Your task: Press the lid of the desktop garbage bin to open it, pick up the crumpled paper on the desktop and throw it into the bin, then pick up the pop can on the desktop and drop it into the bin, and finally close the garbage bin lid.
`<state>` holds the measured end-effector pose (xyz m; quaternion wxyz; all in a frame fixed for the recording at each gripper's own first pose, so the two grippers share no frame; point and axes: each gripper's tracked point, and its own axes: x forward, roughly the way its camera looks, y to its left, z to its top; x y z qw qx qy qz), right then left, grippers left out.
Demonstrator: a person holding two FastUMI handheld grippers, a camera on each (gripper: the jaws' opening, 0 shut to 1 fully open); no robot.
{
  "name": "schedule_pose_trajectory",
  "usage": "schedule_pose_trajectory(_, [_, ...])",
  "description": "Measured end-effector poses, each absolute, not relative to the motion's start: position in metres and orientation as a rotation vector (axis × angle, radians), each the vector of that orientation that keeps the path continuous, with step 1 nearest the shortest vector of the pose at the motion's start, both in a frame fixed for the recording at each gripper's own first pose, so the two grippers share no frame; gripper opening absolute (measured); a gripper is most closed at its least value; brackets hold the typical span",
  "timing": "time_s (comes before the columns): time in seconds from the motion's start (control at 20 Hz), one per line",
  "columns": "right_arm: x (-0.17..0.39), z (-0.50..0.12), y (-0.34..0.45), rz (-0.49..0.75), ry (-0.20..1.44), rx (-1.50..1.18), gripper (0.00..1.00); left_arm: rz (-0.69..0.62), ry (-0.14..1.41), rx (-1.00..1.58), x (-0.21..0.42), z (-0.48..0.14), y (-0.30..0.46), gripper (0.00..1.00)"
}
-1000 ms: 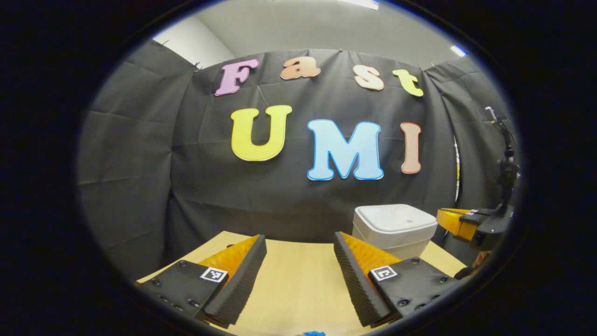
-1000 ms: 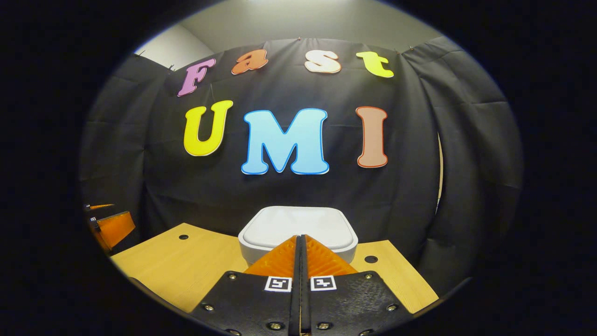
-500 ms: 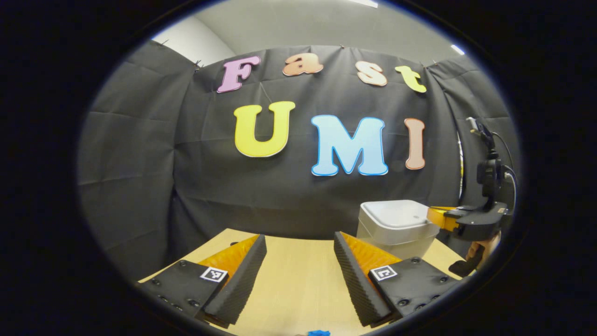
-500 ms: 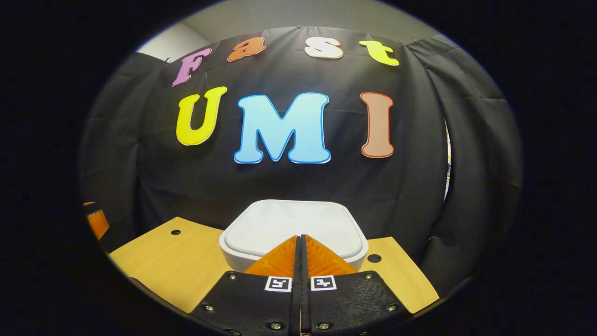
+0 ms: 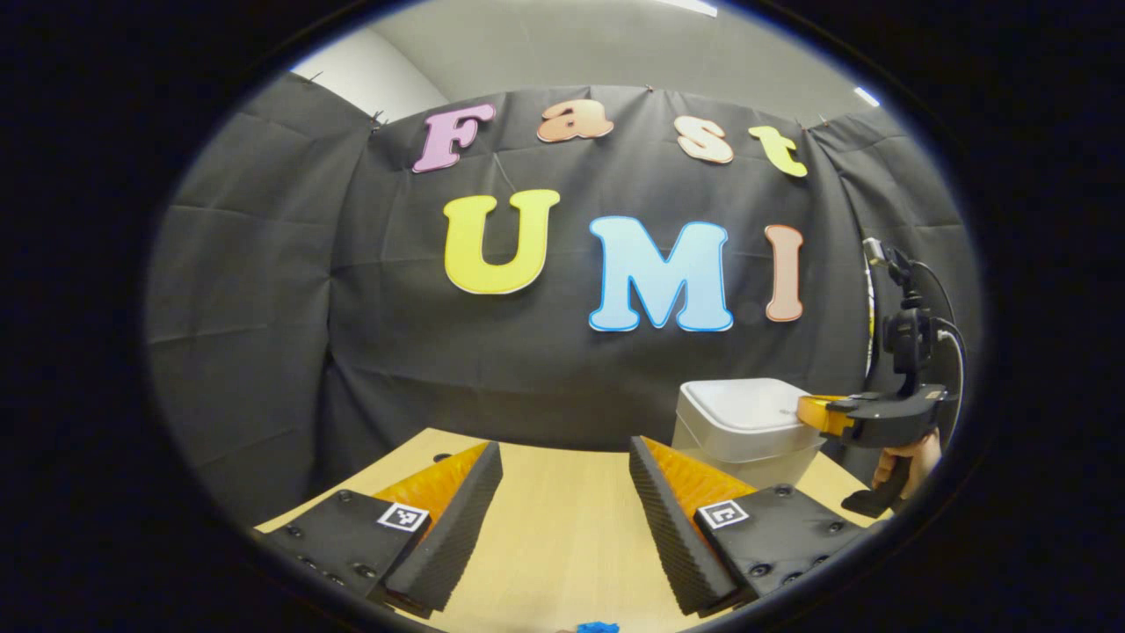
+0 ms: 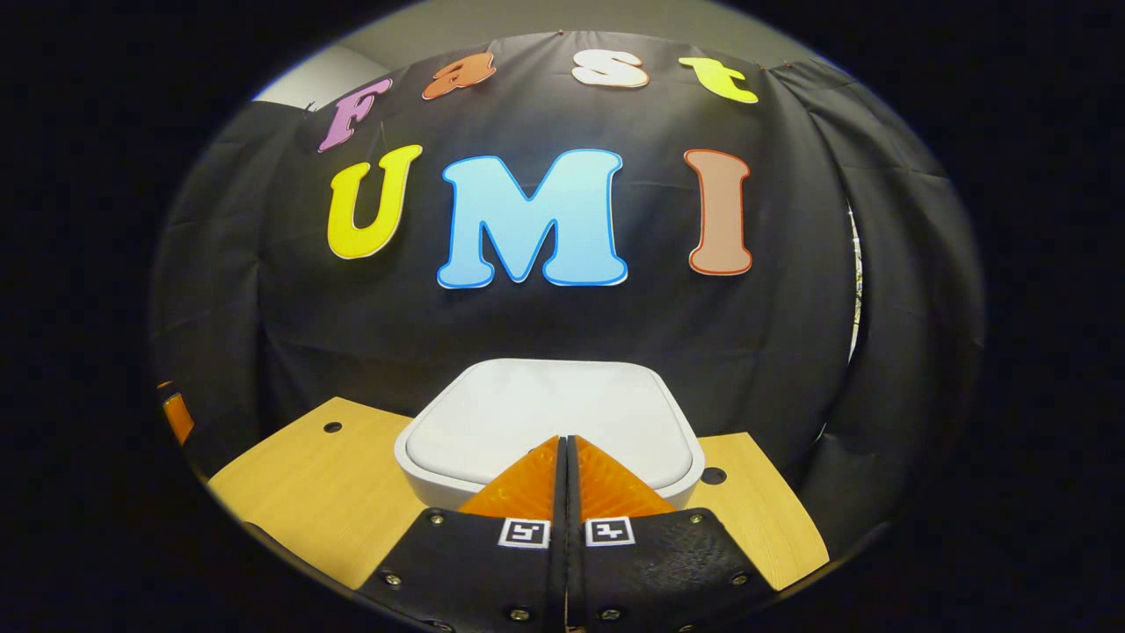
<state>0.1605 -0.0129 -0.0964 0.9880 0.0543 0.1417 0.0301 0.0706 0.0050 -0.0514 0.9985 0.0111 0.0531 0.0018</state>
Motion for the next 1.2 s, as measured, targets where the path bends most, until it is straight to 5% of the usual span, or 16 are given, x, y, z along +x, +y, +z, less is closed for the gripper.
schedule_pose_trajectory(1.2, [0.118, -0.020, -0.024, 0.028, 0.096, 0.128, 0.00, -0.008, 0.093, 0.004, 0.039, -0.049, 0.014, 0.96])
